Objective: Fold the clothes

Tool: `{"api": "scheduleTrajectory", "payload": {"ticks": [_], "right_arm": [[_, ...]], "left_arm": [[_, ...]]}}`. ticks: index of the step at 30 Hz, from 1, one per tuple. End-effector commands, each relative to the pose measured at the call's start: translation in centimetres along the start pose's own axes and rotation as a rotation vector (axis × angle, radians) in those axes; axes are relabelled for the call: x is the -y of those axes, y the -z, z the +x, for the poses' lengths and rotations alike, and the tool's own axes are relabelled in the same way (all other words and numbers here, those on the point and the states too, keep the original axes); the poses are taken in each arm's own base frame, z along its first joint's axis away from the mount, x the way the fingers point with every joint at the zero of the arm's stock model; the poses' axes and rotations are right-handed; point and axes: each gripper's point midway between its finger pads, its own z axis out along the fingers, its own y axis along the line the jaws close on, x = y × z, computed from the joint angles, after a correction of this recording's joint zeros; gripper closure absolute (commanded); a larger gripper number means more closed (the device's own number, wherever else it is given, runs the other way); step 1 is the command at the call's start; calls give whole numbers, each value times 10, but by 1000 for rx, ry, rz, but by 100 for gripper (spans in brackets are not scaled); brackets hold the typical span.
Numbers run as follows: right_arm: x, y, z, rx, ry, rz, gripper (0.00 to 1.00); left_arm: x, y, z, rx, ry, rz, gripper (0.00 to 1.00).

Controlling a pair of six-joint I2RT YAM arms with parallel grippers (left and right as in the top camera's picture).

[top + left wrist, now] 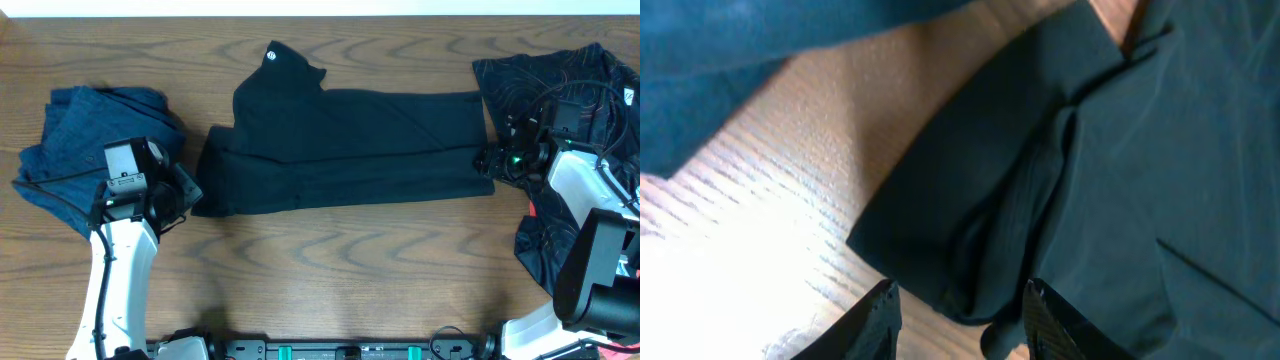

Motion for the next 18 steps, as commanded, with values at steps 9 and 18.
{"api": "scheduleTrajectory", "payload": {"ticks": [9, 18], "right_arm": [[-5, -7, 5, -16, 37, 8, 78], [4, -6, -10, 48, -27, 55, 99]], "left_arm": [[0, 1, 4, -17, -15, 5, 58], [-1, 1, 5, -21, -18, 2, 58]]}}
